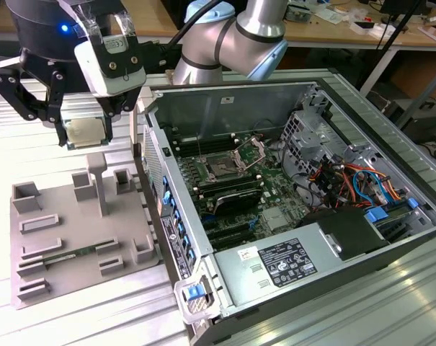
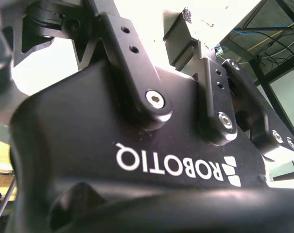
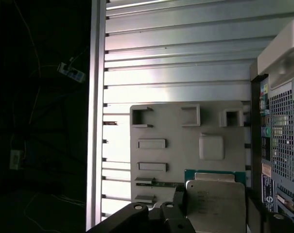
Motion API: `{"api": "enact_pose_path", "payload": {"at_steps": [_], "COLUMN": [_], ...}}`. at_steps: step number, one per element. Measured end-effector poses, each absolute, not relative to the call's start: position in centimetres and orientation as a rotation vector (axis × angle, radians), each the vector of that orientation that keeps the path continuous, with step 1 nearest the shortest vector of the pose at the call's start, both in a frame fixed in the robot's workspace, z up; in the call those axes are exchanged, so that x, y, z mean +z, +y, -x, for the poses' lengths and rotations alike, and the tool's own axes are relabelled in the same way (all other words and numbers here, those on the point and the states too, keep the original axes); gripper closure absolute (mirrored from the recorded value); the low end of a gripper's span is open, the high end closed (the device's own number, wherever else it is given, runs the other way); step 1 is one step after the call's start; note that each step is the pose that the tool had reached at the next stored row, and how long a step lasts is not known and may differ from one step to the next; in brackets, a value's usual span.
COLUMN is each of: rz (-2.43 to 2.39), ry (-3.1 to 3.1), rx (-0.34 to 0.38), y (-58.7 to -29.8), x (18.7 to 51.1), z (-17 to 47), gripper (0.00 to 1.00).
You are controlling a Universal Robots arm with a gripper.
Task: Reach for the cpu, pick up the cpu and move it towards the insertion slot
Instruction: 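Pick up the cpu and move it towards the insertion slot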
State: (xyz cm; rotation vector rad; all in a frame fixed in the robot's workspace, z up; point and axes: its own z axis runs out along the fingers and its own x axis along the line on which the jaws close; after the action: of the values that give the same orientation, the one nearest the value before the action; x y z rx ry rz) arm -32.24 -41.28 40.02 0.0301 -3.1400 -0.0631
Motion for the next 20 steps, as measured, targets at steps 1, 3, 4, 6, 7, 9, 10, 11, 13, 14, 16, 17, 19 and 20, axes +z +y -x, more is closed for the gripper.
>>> {"api": "enact_pose_path", "payload": {"at_steps": [1, 3, 4, 6, 7, 9, 10, 11, 13, 14, 16, 17, 19, 20], "rz": [-0.03, -0.03, -0.03, -0.03, -0.03, -0.03, -0.03, -0.03, -0.03, -0.03, -0.03, -0.03, -0.03, -0.03], "ry": [-3.14, -3.14, -3.14, -3.14, -3.14, -3.14, -3.14, -3.14, -3.14, -3.14, -3.14, -3.14, -3.14, -3.14], "rx": [-0.063, -0.063, -0.063, -0.063, -0.063, -0.063, -0.063, -0.063, -0.063, -0.063, -0.063, -0.063, -0.063, -0.063], "y": [-41.3, -41.3, -41.3, -41.3, -41.3, -41.3, -41.3, -41.3, -41.3, -41.3, -41.3, -41.3, -41.3, -41.3], "x": [40.0, 40.0, 40.0, 40.0, 40.0, 40.0, 40.0, 40.0, 40.0, 40.0, 40.0, 40.0, 40.0, 40.0], "z": [32.2, 32.0, 32.0, 31.8, 31.7, 31.6, 31.5, 31.5, 31.2, 31.1, 31.0, 30.9, 30.6, 30.5], "gripper": [0.45, 0.45, 0.45, 0.45, 0.45, 0.45, 0.45, 0.45, 0.45, 0.45, 0.45, 0.45, 0.45, 0.45]}}
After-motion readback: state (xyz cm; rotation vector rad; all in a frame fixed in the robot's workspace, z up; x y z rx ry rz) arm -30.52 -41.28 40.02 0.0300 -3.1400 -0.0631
